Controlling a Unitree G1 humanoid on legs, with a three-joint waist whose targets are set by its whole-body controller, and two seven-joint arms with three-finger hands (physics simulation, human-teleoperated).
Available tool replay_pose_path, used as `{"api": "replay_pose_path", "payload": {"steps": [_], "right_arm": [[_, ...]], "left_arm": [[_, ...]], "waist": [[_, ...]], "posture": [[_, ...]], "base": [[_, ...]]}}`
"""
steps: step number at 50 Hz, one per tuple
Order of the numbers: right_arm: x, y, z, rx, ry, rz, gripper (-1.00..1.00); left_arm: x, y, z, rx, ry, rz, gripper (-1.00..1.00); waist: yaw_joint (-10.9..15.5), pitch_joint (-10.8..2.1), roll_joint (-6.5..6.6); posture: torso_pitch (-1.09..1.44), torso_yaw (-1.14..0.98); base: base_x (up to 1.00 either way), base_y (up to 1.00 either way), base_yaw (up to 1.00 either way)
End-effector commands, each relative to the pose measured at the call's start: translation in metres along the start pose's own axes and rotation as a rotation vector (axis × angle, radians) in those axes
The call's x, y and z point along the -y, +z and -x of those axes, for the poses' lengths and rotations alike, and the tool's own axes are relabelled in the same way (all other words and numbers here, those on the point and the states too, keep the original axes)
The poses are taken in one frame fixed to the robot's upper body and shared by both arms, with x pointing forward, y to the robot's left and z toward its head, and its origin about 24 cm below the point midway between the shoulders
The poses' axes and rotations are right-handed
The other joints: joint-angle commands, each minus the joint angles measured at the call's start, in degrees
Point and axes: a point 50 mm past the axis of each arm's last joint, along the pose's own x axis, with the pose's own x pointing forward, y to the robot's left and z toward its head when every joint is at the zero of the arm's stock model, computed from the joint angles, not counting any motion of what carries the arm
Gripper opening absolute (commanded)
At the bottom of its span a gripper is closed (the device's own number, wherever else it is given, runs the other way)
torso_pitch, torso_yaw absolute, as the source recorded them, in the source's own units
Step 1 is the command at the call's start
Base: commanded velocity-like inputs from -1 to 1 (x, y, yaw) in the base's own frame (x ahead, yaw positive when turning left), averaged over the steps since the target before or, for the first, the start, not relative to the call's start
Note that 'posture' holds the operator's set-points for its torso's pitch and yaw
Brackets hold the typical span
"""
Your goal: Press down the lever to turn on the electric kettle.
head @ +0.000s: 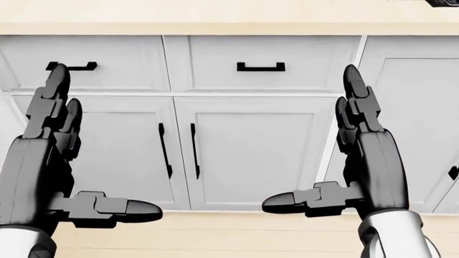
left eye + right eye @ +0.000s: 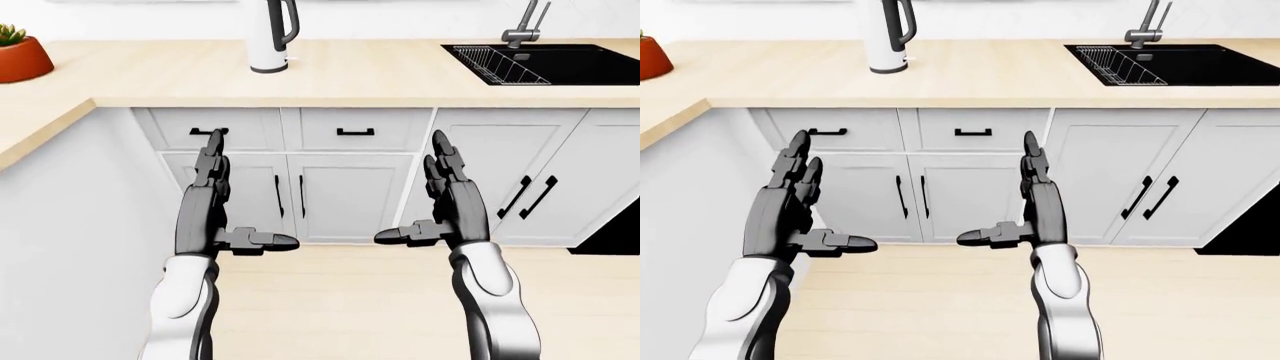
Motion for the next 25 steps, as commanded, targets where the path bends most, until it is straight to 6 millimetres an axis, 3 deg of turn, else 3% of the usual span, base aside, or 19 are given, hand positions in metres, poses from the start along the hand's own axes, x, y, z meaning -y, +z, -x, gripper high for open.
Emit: {"api": "replay_pose_path", "payload": {"steps": [1, 5, 8, 10, 12, 13, 14, 17, 21, 23, 25], "right_arm": [[-0.0003, 0.0145, -0.0010, 0.077, -0.001, 0.005, 1.00], [0.0000, 0.0146, -0.0010, 0.077, -0.001, 0.005, 1.00], [0.0000, 0.0148, -0.0011, 0.077, 0.000, 0.007, 1.00], [0.0002, 0.0145, -0.0010, 0.076, 0.001, 0.010, 1.00], [0.0001, 0.0144, -0.0009, 0.076, 0.002, 0.010, 1.00], [0.0000, 0.0145, -0.0010, 0.076, 0.001, 0.010, 1.00], [-0.0003, 0.0149, -0.0010, 0.076, 0.003, 0.010, 1.00], [-0.0006, 0.0145, -0.0010, 0.076, 0.003, 0.012, 1.00], [-0.0010, 0.0141, -0.0013, 0.074, 0.003, 0.018, 1.00], [-0.0011, 0.0138, -0.0014, 0.073, 0.004, 0.014, 1.00], [-0.0013, 0.0133, -0.0019, 0.072, 0.005, 0.015, 1.00]], "left_arm": [[-0.0009, 0.0137, 0.0000, 0.077, 0.005, -0.007, 1.00], [-0.0005, 0.0137, 0.0002, 0.078, 0.004, -0.009, 1.00], [-0.0005, 0.0138, 0.0004, 0.079, 0.006, -0.012, 1.00], [-0.0004, 0.0139, 0.0002, 0.079, 0.006, -0.012, 1.00], [-0.0002, 0.0133, 0.0005, 0.078, 0.006, -0.013, 1.00], [-0.0005, 0.0137, 0.0004, 0.079, 0.006, -0.013, 1.00], [-0.0008, 0.0143, 0.0004, 0.080, 0.007, -0.014, 1.00], [-0.0011, 0.0138, 0.0008, 0.080, 0.009, -0.014, 1.00], [-0.0020, 0.0137, 0.0012, 0.080, 0.010, -0.014, 1.00], [-0.0020, 0.0135, 0.0012, 0.080, 0.010, -0.014, 1.00], [-0.0016, 0.0127, 0.0007, 0.079, 0.009, -0.014, 1.00]], "waist": [[0.06, -0.65, -0.12], [0.14, -0.50, 0.75], [0.14, -0.71, 0.49], [0.03, -0.73, -0.43], [-0.17, -0.81, -2.83], [-0.54, -0.16, -3.46], [-0.60, -0.40, -1.75], [-0.16, -0.78, -2.69], [-0.20, -0.43, -0.93], [-0.49, -0.29, 0.63], [-0.72, -1.15, 3.75]], "posture": [[0.00, 0.00], [0.00, 0.00], [0.00, 0.00], [0.00, 0.00], [0.00, 0.00], [0.00, 0.00], [0.00, 0.00], [0.00, 0.00], [0.00, 0.00], [0.00, 0.00], [0.00, 0.00]], "base": [[0.00, 0.00, 0.27], [0.00, 0.00, 0.26], [0.00, 0.00, 0.27], [0.00, 0.00, 0.27], [0.00, 0.00, 0.27], [0.00, 0.00, 0.27], [0.00, 0.00, 0.27], [0.00, 0.00, 0.27], [0.00, 0.00, 0.28], [0.00, 0.00, 0.30], [0.00, 0.00, 0.30]]}}
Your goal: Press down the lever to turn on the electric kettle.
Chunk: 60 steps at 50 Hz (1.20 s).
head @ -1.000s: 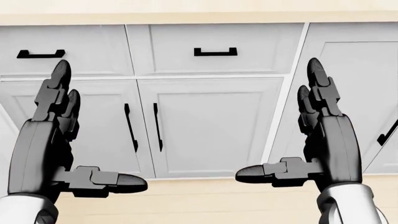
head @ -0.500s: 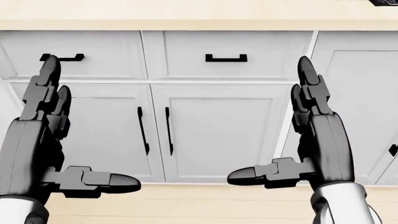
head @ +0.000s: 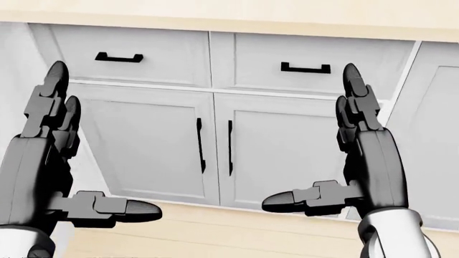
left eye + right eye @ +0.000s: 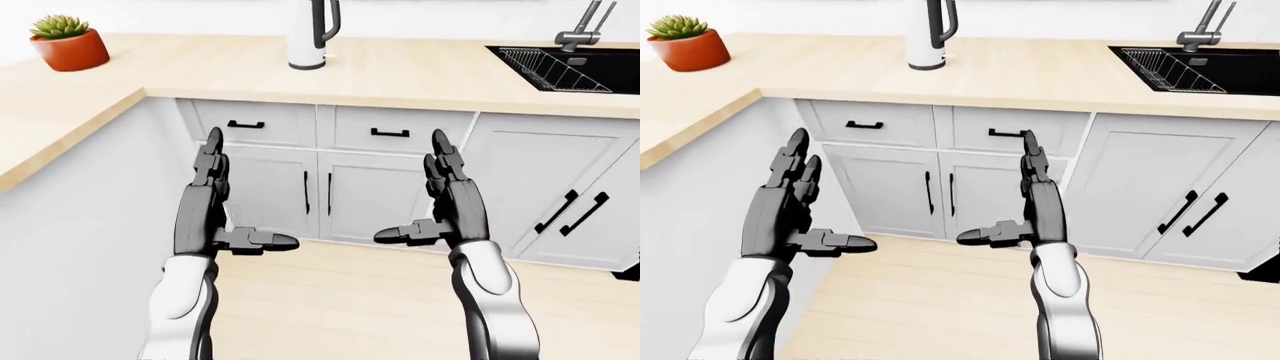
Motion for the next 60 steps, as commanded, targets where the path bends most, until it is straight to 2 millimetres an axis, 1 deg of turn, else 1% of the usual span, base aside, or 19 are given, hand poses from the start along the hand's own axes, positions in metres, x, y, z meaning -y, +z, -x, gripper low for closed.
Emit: {"api": "replay_pose_path", "payload": {"steps": [1, 10, 12, 14, 17, 19, 21, 23, 25, 26, 28, 32, 37, 41, 44, 53, 58, 59, 60], "right_arm": [[-0.001, 0.013, -0.001, 0.071, 0.006, 0.002, 1.00], [-0.002, 0.014, -0.001, 0.071, 0.007, 0.005, 1.00], [-0.002, 0.015, 0.000, 0.072, 0.007, 0.006, 1.00], [-0.002, 0.015, -0.001, 0.073, 0.007, 0.007, 1.00], [0.001, 0.015, -0.001, 0.082, -0.017, 0.011, 1.00], [0.002, 0.016, -0.001, 0.085, -0.023, -0.004, 1.00], [0.004, 0.019, 0.000, 0.097, -0.038, -0.004, 1.00], [0.005, 0.020, 0.001, 0.107, -0.040, -0.011, 1.00], [0.007, 0.024, 0.003, 0.124, -0.047, -0.016, 1.00], [0.007, 0.024, 0.003, 0.132, -0.045, -0.016, 1.00], [0.008, 0.024, 0.003, 0.131, -0.050, -0.012, 1.00], [0.007, 0.024, 0.003, 0.131, -0.053, -0.010, 1.00], [0.008, 0.025, 0.003, 0.135, -0.057, -0.009, 1.00], [0.009, 0.026, 0.003, 0.136, -0.060, -0.008, 1.00], [0.010, 0.026, 0.004, 0.137, -0.062, -0.009, 1.00], [0.010, 0.027, 0.004, 0.137, -0.063, -0.007, 1.00], [0.011, 0.027, 0.004, 0.138, -0.067, -0.006, 1.00], [0.011, 0.027, 0.004, 0.138, -0.067, -0.006, 1.00], [0.012, 0.027, 0.004, 0.139, -0.068, -0.007, 1.00]], "left_arm": [[-0.001, 0.010, 0.000, 0.063, 0.010, -0.007, 1.00], [-0.002, 0.011, 0.000, 0.064, 0.012, -0.011, 1.00], [-0.001, 0.010, 0.000, 0.063, 0.010, -0.012, 1.00], [-0.001, 0.011, 0.000, 0.063, 0.009, -0.014, 1.00], [0.000, 0.011, 0.000, 0.064, 0.008, -0.017, 1.00], [0.000, 0.009, 0.000, 0.062, 0.009, -0.017, 1.00], [0.000, 0.010, 0.000, 0.062, 0.008, -0.018, 1.00], [0.001, 0.011, 0.000, 0.063, 0.005, -0.018, 1.00], [0.001, 0.010, 0.000, 0.062, 0.004, -0.018, 1.00], [0.001, 0.011, 0.000, 0.063, 0.003, -0.018, 1.00], [0.001, 0.011, 0.000, 0.062, 0.004, -0.018, 1.00], [0.001, 0.011, -0.001, 0.062, 0.002, -0.018, 1.00], [0.002, 0.012, -0.002, 0.064, 0.000, -0.018, 1.00], [0.002, 0.012, -0.001, 0.064, 0.001, -0.018, 1.00], [0.002, 0.012, -0.001, 0.066, 0.001, -0.018, 1.00], [0.002, 0.012, -0.001, 0.064, 0.001, -0.019, 1.00], [0.002, 0.011, -0.001, 0.063, 0.001, -0.019, 1.00], [0.002, 0.012, -0.001, 0.063, 0.002, -0.019, 1.00], [0.001, 0.012, -0.001, 0.064, 0.003, -0.019, 1.00]], "waist": [[-0.02, -1.20, 0.42], [0.45, -0.39, -3.43], [0.33, -0.31, -5.10], [0.20, -1.17, -8.40], [-0.28, 0.79, -6.89], [0.07, -0.72, -5.85], [-0.23, -0.71, -4.68], [-0.59, -1.32, -2.31], [-0.40, -0.74, -3.10], [-0.38, -2.18, -2.75], [-0.11, -0.05, -3.20], [-0.02, 0.44, -6.11], [-0.05, 0.09, -5.28], [-0.11, 0.61, -3.19], [-0.41, -0.14, 0.98], [0.46, 0.28, -2.45], [0.68, -0.52, -8.03], [0.02, -0.36, -5.71], [0.45, -0.21, -6.67]], "posture": [[0.00, 0.00], [0.00, 0.00], [0.00, 0.00], [0.00, 0.00], [0.00, 0.00], [0.00, 0.00], [0.00, 0.00], [0.00, 0.00], [0.00, 0.00], [0.00, 0.00], [0.00, 0.00], [0.00, 0.00], [0.00, 0.00], [0.00, 0.00], [0.00, 0.00], [0.00, 0.00], [0.00, 0.00], [0.00, 0.00], [0.00, 0.00]], "base": [[0.00, 0.00, 0.30], [0.00, 0.00, 0.30], [0.00, 0.00, 0.30], [0.00, 0.00, 0.30], [0.00, 0.00, 0.20], [0.00, 0.00, 0.00], [0.00, 0.00, 0.00], [0.00, 0.00, 0.00], [0.00, 0.00, 0.00], [0.08, 0.00, 0.00], [0.18, 0.00, 0.00], [0.19, 0.00, 0.00], [0.19, 0.00, 0.00], [0.20, 0.00, 0.00], [0.20, 0.00, 0.00], [0.19, 0.00, 0.00], [0.19, 0.00, 0.00], [0.19, 0.00, 0.00], [0.19, 0.00, 0.00]]}}
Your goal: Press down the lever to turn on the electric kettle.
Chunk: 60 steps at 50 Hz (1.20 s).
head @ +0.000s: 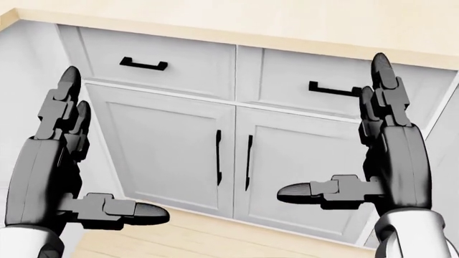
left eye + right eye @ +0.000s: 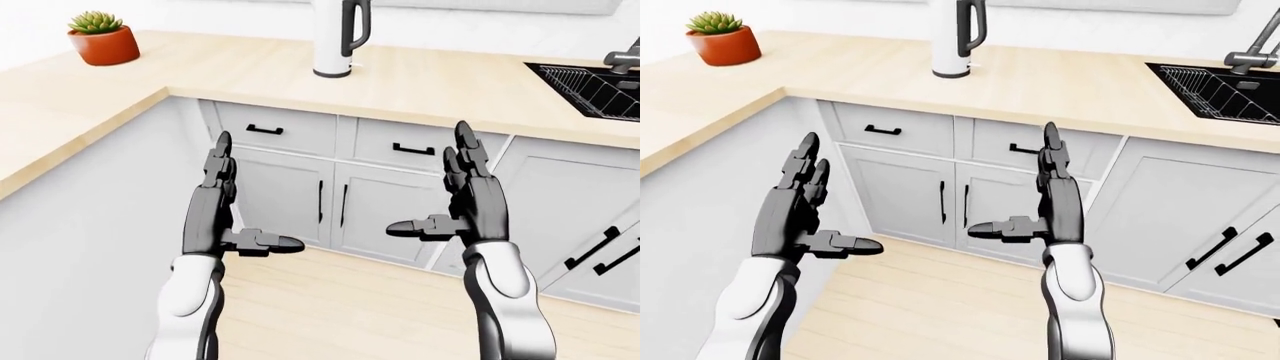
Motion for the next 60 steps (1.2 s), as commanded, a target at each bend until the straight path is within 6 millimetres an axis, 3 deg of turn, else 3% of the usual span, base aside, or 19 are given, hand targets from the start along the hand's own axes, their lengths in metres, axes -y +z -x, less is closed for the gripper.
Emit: {"api": "replay_pose_path", "payload": {"steps": [1, 7, 10, 19, 21, 23, 24, 32, 34, 36, 37, 39, 45, 47, 49, 50, 51, 54, 60], "right_arm": [[-0.003, 0.017, -0.001, 0.087, 0.011, -0.004, 1.00], [-0.003, 0.016, -0.001, 0.086, 0.013, -0.005, 1.00], [-0.003, 0.016, -0.001, 0.087, 0.012, -0.005, 1.00], [-0.002, 0.018, 0.000, 0.089, 0.007, -0.004, 1.00], [-0.001, 0.020, 0.001, 0.092, 0.003, -0.003, 1.00], [0.002, 0.023, 0.002, 0.098, -0.004, -0.002, 1.00], [0.004, 0.024, 0.003, 0.101, -0.009, -0.002, 1.00], [0.009, 0.029, 0.005, 0.112, -0.028, -0.004, 1.00], [0.009, 0.028, 0.005, 0.110, -0.026, -0.004, 1.00], [0.009, 0.028, 0.005, 0.111, -0.025, -0.003, 1.00], [0.009, 0.028, 0.005, 0.111, -0.025, -0.002, 1.00], [0.009, 0.028, 0.005, 0.112, -0.025, -0.002, 1.00], [0.009, 0.028, 0.005, 0.112, -0.026, -0.002, 1.00], [0.009, 0.028, 0.004, 0.112, -0.027, -0.002, 1.00], [0.009, 0.028, 0.004, 0.112, -0.027, -0.001, 1.00], [0.009, 0.028, 0.005, 0.112, -0.027, -0.002, 1.00], [0.009, 0.028, 0.005, 0.112, -0.028, -0.001, 1.00], [0.009, 0.028, 0.005, 0.112, -0.030, -0.001, 1.00], [0.009, 0.029, 0.005, 0.112, -0.028, 0.001, 1.00]], "left_arm": [[-0.005, 0.016, 0.001, 0.090, 0.025, -0.015, 1.00], [-0.005, 0.018, 0.000, 0.094, 0.025, -0.017, 1.00], [-0.006, 0.019, 0.000, 0.096, 0.026, -0.017, 1.00], [-0.007, 0.021, -0.001, 0.100, 0.027, -0.015, 1.00], [-0.007, 0.023, -0.001, 0.104, 0.026, -0.015, 1.00], [-0.006, 0.024, -0.002, 0.106, 0.025, -0.016, 1.00], [-0.006, 0.025, -0.002, 0.108, 0.026, -0.017, 1.00], [-0.006, 0.028, -0.003, 0.114, 0.026, -0.018, 1.00], [-0.006, 0.027, -0.003, 0.114, 0.026, -0.019, 1.00], [-0.006, 0.028, -0.003, 0.114, 0.026, -0.019, 1.00], [-0.006, 0.027, -0.003, 0.114, 0.026, -0.019, 1.00], [-0.006, 0.027, -0.002, 0.114, 0.027, -0.020, 1.00], [-0.007, 0.027, -0.002, 0.114, 0.028, -0.021, 1.00], [-0.007, 0.027, -0.002, 0.114, 0.027, -0.021, 1.00], [-0.007, 0.027, -0.002, 0.114, 0.028, -0.021, 1.00], [-0.007, 0.027, -0.001, 0.114, 0.029, -0.021, 1.00], [-0.007, 0.027, -0.001, 0.114, 0.028, -0.022, 1.00], [-0.007, 0.029, -0.001, 0.118, 0.029, -0.032, 1.00], [-0.007, 0.029, -0.001, 0.117, 0.027, -0.031, 1.00]], "waist": [[0.17, -0.90, -0.59], [-0.23, -0.16, 2.77], [-0.56, -1.28, 7.14], [0.72, -0.73, 3.43], [0.96, -0.84, 1.62], [0.98, -1.73, -1.84], [0.59, -1.45, -0.60], [-0.16, -0.26, 2.14], [-0.46, -0.35, 4.03], [-0.57, -1.58, 7.64], [0.20, -1.29, 5.44], [0.30, -0.94, 6.10], [0.88, -0.72, 3.07], [1.07, -0.81, 1.15], [0.92, -1.91, -2.62], [0.20, -1.19, 0.01], [0.50, -0.97, -0.92], [-0.01, -1.18, -0.07], [-0.53, -0.39, 4.39]], "posture": [[0.00, 0.00], [0.00, 0.00], [0.00, 0.00], [0.00, 0.00], [0.00, 0.00], [0.00, 0.00], [0.00, 0.00], [0.00, 0.00], [0.00, 0.00], [0.00, 0.00], [0.00, 0.00], [0.00, 0.00], [0.00, 0.00], [0.00, 0.00], [0.00, 0.00], [0.00, 0.00], [0.00, 0.00], [0.00, 0.00], [0.00, 0.00]], "base": [[0.20, 0.00, 0.00], [0.19, 0.00, 0.00], [0.19, 0.00, 0.00], [0.19, 0.00, 0.00], [0.20, 0.00, 0.00], [0.20, 0.00, 0.00], [0.20, 0.00, 0.00], [0.20, 0.00, 0.00], [0.20, 0.00, 0.00], [0.20, 0.00, 0.00], [0.20, 0.00, 0.00], [0.20, 0.00, 0.00], [0.20, 0.00, 0.00], [0.20, 0.00, 0.00], [0.20, 0.00, 0.00], [0.20, 0.00, 0.00], [0.20, 0.00, 0.00], [0.20, 0.00, 0.00], [0.20, 0.00, 0.00]]}}
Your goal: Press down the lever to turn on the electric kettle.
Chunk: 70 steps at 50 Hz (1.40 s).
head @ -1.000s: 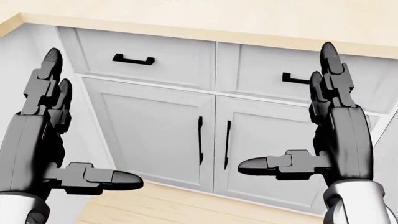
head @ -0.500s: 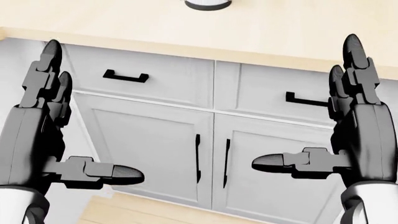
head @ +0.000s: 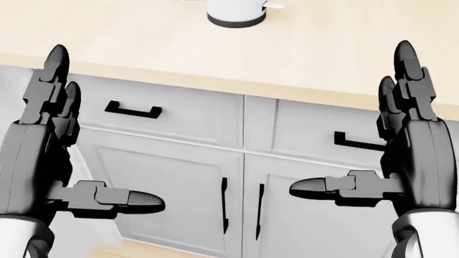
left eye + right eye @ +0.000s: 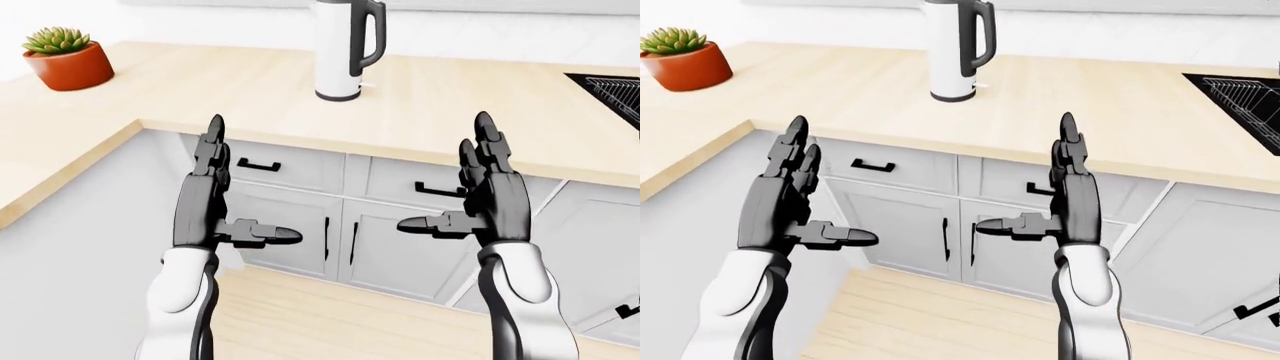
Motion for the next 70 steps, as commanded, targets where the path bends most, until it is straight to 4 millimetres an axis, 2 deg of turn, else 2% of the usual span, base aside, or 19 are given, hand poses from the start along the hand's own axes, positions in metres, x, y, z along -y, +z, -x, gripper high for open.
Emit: {"api": "replay_pose_path", "payload": {"steps": [1, 2, 3, 10, 15, 16, 24, 28, 29, 37, 41, 42, 50, 54, 55, 63, 67, 68, 70], "right_arm": [[-0.0016, 0.0131, -0.0003, 0.072, 0.009, -0.004, 1.00], [-0.0017, 0.0131, -0.0004, 0.072, 0.009, -0.004, 1.00], [-0.0020, 0.0129, -0.0005, 0.072, 0.010, -0.003, 1.00], [-0.0022, 0.0124, -0.0004, 0.071, 0.010, -0.001, 1.00], [-0.0016, 0.0126, -0.0002, 0.072, 0.007, -0.001, 1.00], [-0.0015, 0.0125, -0.0002, 0.073, 0.008, -0.001, 1.00], [-0.0012, 0.0130, 0.0003, 0.072, 0.007, -0.001, 1.00], [-0.0012, 0.0130, 0.0002, 0.073, 0.008, -0.002, 1.00], [-0.0014, 0.0133, 0.0004, 0.074, 0.008, -0.002, 1.00], [-0.0014, 0.0139, 0.0005, 0.075, 0.006, -0.002, 1.00], [-0.0013, 0.0141, 0.0002, 0.076, 0.006, -0.001, 1.00], [-0.0012, 0.0142, 0.0002, 0.076, 0.006, -0.001, 1.00], [-0.0012, 0.0145, 0.0003, 0.077, 0.004, -0.001, 1.00], [-0.0006, 0.0157, 0.0010, 0.080, 0.002, -0.001, 1.00], [-0.0003, 0.0163, 0.0012, 0.081, 0.001, 0.000, 1.00], [0.0002, 0.0172, 0.0011, 0.087, -0.004, -0.006, 1.00], [0.0008, 0.0179, 0.0015, 0.090, -0.010, -0.006, 1.00], [0.0006, 0.0180, 0.0016, 0.091, -0.010, -0.006, 1.00], [0.0006, 0.0178, 0.0016, 0.091, -0.010, -0.006, 1.00]], "left_arm": [[-0.0026, 0.0096, 0.0000, 0.057, 0.014, -0.009, 1.00], [-0.0029, 0.0095, -0.0001, 0.057, 0.014, -0.009, 1.00], [-0.0032, 0.0097, -0.0001, 0.057, 0.016, -0.010, 1.00], [-0.0036, 0.0092, -0.0002, 0.059, 0.017, -0.011, 1.00], [-0.0036, 0.0094, -0.0005, 0.060, 0.018, -0.011, 1.00], [-0.0037, 0.0086, -0.0003, 0.060, 0.018, -0.011, 1.00], [-0.0045, 0.0133, 0.0000, 0.068, 0.020, -0.010, 1.00], [-0.0037, 0.0141, 0.0016, 0.069, 0.017, -0.011, 1.00], [-0.0039, 0.0141, 0.0014, 0.070, 0.018, -0.011, 1.00], [-0.0047, 0.0135, 0.0017, 0.071, 0.021, -0.010, 1.00], [-0.0051, 0.0140, 0.0017, 0.072, 0.022, -0.009, 1.00], [-0.0050, 0.0136, 0.0015, 0.071, 0.022, -0.009, 1.00], [-0.0042, 0.0132, 0.0013, 0.070, 0.019, -0.008, 1.00], [-0.0049, 0.0145, 0.0016, 0.073, 0.022, -0.009, 1.00], [-0.0048, 0.0148, 0.0016, 0.073, 0.022, -0.009, 1.00], [-0.0044, 0.0146, 0.0013, 0.075, 0.021, -0.009, 1.00], [-0.0049, 0.0146, 0.0019, 0.074, 0.022, -0.008, 1.00], [-0.0048, 0.0141, 0.0019, 0.074, 0.021, -0.009, 1.00], [-0.0052, 0.0143, 0.0020, 0.074, 0.023, -0.008, 1.00]], "waist": [[0.05, -1.06, 0.91], [0.21, -1.97, 3.13], [1.01, -1.34, 0.46], [1.50, -1.16, -1.25], [1.70, -2.11, -7.65], [0.95, -1.44, -5.07], [0.46, -0.52, -2.85], [0.16, -1.89, 2.83], [0.92, -1.36, 0.42], [1.57, -0.87, -1.94], [1.70, -2.02, -7.50], [0.97, -1.46, -5.08], [0.47, -0.42, -2.80], [0.20, -1.93, 2.95], [0.96, -1.28, 0.41], [1.61, -0.93, -1.98], [1.71, -2.07, -7.56], [0.97, -1.47, -5.09], [0.89, -1.07, -5.94]], "posture": [[0.00, 0.00], [0.00, 0.00], [0.00, 0.00], [0.00, 0.00], [0.00, 0.00], [0.00, 0.00], [0.00, 0.00], [0.00, 0.00], [0.00, 0.00], [0.00, 0.00], [0.00, 0.00], [0.00, 0.00], [0.00, 0.00], [0.00, 0.00], [0.00, 0.00], [0.00, 0.00], [0.00, 0.00], [0.00, 0.00], [0.00, 0.00]], "base": [[0.20, 0.00, 0.00], [0.20, 0.00, 0.00], [0.20, 0.00, 0.00], [0.20, 0.00, 0.00], [0.20, 0.00, 0.00], [0.20, 0.00, 0.00], [0.20, 0.00, 0.00], [0.20, 0.00, 0.00], [0.20, 0.00, 0.00], [0.20, 0.00, 0.00], [0.21, 0.00, 0.00], [0.20, 0.00, 0.00], [0.20, 0.00, 0.00], [0.20, 0.00, 0.00], [0.19, 0.00, 0.00], [0.20, 0.00, 0.00], [0.20, 0.00, 0.00], [0.20, 0.00, 0.00], [0.20, 0.00, 0.00]]}}
